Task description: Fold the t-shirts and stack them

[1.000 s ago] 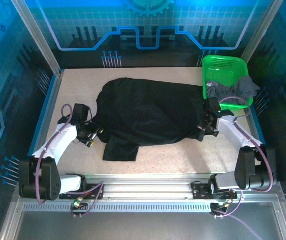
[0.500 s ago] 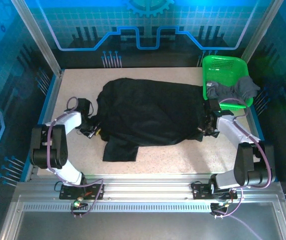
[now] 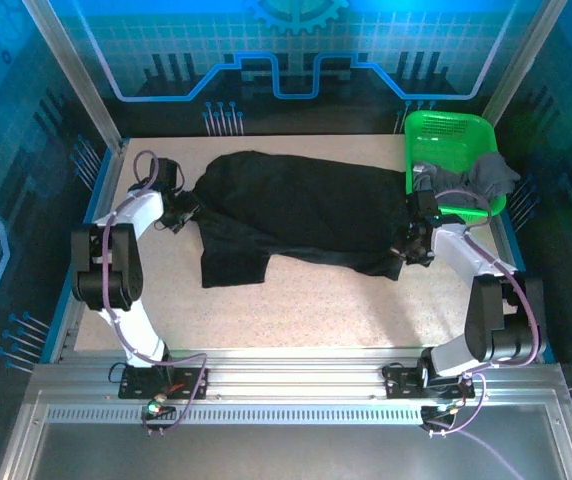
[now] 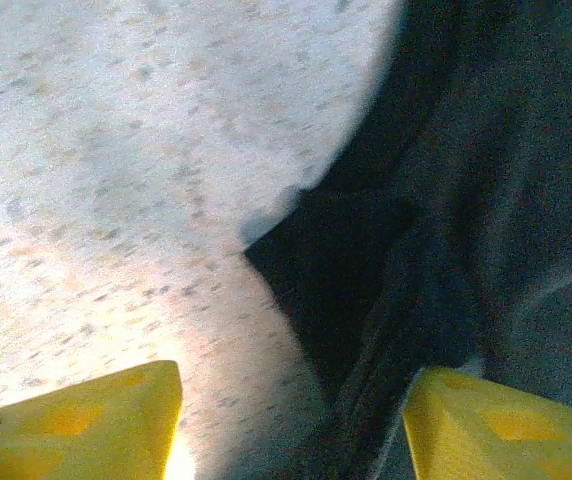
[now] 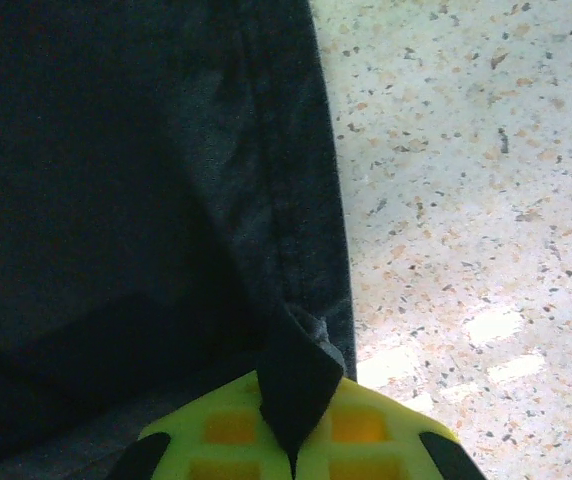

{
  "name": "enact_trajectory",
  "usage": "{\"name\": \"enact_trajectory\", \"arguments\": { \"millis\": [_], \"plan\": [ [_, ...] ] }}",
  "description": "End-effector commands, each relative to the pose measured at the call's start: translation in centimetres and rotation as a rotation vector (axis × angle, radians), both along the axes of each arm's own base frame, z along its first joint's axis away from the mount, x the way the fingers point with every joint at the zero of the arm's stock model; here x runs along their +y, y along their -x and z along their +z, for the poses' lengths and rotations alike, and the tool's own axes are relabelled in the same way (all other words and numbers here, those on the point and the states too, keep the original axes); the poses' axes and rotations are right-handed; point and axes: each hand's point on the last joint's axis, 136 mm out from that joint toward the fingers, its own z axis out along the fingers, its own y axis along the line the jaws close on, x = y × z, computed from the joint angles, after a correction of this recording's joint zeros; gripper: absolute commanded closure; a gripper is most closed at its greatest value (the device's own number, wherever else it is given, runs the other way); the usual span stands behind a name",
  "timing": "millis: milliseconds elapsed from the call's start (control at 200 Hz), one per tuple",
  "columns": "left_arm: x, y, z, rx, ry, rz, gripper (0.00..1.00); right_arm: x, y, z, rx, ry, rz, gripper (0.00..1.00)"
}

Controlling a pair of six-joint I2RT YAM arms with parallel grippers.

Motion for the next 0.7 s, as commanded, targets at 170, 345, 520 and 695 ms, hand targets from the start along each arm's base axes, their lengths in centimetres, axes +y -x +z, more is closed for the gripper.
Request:
{"name": "enact_trajectory", "arguments": {
  "millis": [170,345,520,695],
  "plan": [
    [-4.5,10.4,0.1,0.121,0.017,-0.129,0.43,-0.2,-0.4,0.3,-0.004,-0.013,0.005,1.00],
    [-6.3,15.0,-1.9,0.220,0.036,-0.112,0.40,0.2,-0.8,0.4,-0.012,-0.033,0.009,1.00],
    [-6.7,14.7,-3.8,0.271,0.028,-0.144,0.43,0.4,-1.0,0.5,-0.016,-0.040,0.011,1.00],
    [-7.5,14.9,-5.5,0.343,0.035,-0.172,0.52,0.3,-0.9,0.8,-0.019,-0.038,0.012,1.00]
  ]
}}
